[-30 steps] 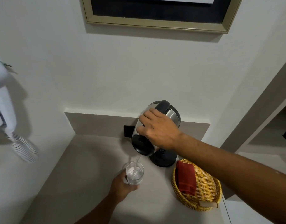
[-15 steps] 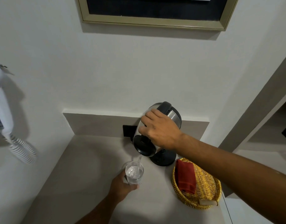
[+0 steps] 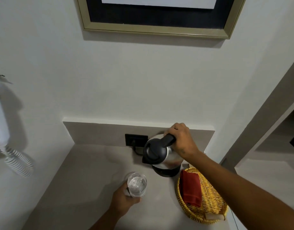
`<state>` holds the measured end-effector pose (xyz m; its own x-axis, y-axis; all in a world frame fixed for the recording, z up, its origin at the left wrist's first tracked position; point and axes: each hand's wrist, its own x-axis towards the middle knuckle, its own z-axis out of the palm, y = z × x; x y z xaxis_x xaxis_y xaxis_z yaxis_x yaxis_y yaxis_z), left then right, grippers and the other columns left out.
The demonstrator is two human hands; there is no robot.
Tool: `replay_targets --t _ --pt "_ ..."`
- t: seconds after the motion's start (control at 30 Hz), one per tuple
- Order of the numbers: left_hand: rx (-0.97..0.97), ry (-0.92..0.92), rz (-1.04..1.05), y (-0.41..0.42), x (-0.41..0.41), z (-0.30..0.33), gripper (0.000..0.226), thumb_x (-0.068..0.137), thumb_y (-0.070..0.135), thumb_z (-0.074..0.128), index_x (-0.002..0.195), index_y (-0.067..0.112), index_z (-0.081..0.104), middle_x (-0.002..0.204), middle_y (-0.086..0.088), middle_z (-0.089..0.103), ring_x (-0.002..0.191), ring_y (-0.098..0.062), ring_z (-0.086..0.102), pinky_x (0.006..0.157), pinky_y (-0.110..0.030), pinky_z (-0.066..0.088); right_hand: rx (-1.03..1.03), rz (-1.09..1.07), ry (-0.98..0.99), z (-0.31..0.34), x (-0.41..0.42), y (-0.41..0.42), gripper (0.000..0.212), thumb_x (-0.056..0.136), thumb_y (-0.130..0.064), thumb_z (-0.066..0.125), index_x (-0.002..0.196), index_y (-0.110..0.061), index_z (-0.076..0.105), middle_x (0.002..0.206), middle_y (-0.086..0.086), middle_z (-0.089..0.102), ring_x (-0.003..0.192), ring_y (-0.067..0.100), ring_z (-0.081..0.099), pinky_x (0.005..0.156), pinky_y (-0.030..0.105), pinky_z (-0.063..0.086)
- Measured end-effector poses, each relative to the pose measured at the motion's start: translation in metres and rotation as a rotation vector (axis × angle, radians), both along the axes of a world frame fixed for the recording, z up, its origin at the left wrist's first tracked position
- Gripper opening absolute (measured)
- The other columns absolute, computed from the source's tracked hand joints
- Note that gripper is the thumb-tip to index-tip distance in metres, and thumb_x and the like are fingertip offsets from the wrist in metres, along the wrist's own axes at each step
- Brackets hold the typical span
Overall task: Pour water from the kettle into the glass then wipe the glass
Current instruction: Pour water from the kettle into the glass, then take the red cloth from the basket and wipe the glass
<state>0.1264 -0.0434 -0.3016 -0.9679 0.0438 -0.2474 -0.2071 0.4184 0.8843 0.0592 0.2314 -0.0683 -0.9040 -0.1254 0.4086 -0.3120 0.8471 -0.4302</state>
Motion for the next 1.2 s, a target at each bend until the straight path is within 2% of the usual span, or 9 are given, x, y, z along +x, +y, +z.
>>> replay_targets --t 0.1,0.27,0.4,0.57,0.7,0.8,0.9,1.0,1.2 --pt "-0.026 -0.012 -0.022 0.002 -0.001 0.007 0.070 0.056 0.005 0.100 0.118 0.021 0.072 0.103 -0.002 0.080 0.098 -0.014 0.070 0.076 -0.003 0.051 -0.155 -0.118 -0.042 -0.020 -0.010 0.016 0.027 0.070 0.005 0.072 0.086 -0.017 0.074 0.087 0.005 0.062 0.091 0.024 0.050 0.080 0.034 0.042" --pt "-0.032 -0.045 -0.025 0.002 0.002 0.021 0.067 0.060 0.003 0.098 0.118 0.023 0.071 0.102 -0.005 0.080 0.088 -0.010 0.070 0.067 -0.002 0.050 -0.388 -0.289 -0.069 -0.053 -0.014 0.022 0.030 0.071 0.008 0.070 0.078 -0.022 0.073 0.075 -0.010 0.060 0.078 -0.001 0.053 0.068 0.009 0.037" --pt "-0.059 -0.061 -0.034 0.002 0.004 0.024 0.061 0.059 0.010 0.100 0.109 0.030 0.072 0.095 0.001 0.081 0.086 -0.008 0.072 0.067 -0.005 0.052 -0.529 -0.431 -0.114 -0.072 -0.017 0.025 0.043 0.071 0.013 0.060 0.074 -0.030 0.066 0.071 -0.011 0.061 0.071 0.005 0.057 0.063 0.016 0.043" --pt "-0.070 -0.077 -0.041 -0.001 0.004 0.025 0.061 0.059 0.014 0.101 0.110 0.032 0.073 0.099 -0.001 0.081 0.092 -0.014 0.075 0.083 -0.030 0.059 -0.561 -0.525 -0.128 -0.085 -0.024 0.041 0.040 0.071 0.011 0.058 0.079 -0.028 0.067 0.077 -0.002 0.066 0.076 0.016 0.060 0.068 0.027 0.046" --pt "-0.075 -0.079 -0.051 -0.001 0.006 0.029 0.061 0.057 0.018 0.101 0.102 0.044 0.070 0.094 0.008 0.082 0.089 -0.005 0.075 0.080 -0.024 0.056 -0.594 -0.569 -0.158 -0.092 -0.021 0.049 0.038 0.073 0.012 0.057 0.079 -0.024 0.064 0.082 0.005 0.064 0.083 0.023 0.061 0.072 0.033 0.050" --pt "-0.120 -0.054 -0.086 -0.002 0.006 0.028 0.065 0.058 0.013 0.100 0.098 0.050 0.065 0.089 0.029 0.078 0.092 0.003 0.073 0.079 -0.011 0.051 -0.511 -0.660 -0.198 -0.097 -0.012 0.047 0.046 0.077 0.005 0.065 0.113 -0.022 0.056 0.114 0.009 0.052 0.109 0.028 0.050 0.095 0.039 0.043" --pt "-0.212 0.061 -0.204 -0.010 0.005 0.031 0.080 0.058 0.024 0.098 0.122 0.050 0.056 0.118 0.035 0.069 0.123 -0.007 0.064 0.094 0.000 0.044 -0.467 -0.791 -0.148 -0.114 0.024 0.038 0.068 0.082 -0.016 0.070 0.138 -0.023 0.032 0.139 0.012 0.034 0.127 0.033 0.032 0.105 0.052 0.032" --pt "-0.528 0.230 -0.365 -0.019 -0.001 0.031 0.109 0.065 0.066 0.078 0.156 0.024 0.034 0.163 0.005 0.038 0.155 -0.021 0.031 0.128 -0.034 0.020 -0.382 -0.798 -0.301 -0.149 0.066 0.024 0.063 0.090 -0.040 0.060 0.142 -0.022 0.028 0.151 0.014 0.027 0.137 0.038 0.024 0.108 0.058 0.027" --pt "-0.730 0.309 -0.497 -0.022 -0.007 0.027 0.118 0.077 0.083 0.050 0.161 0.005 0.023 0.170 -0.016 0.021 0.160 -0.032 0.013 0.128 -0.038 -0.006 -0.052 -0.713 -0.590 -0.188 0.097 0.019 0.061 0.094 -0.057 0.039 0.144 -0.023 0.034 0.149 0.020 0.031 0.134 0.041 0.030 0.108 0.057 0.029"
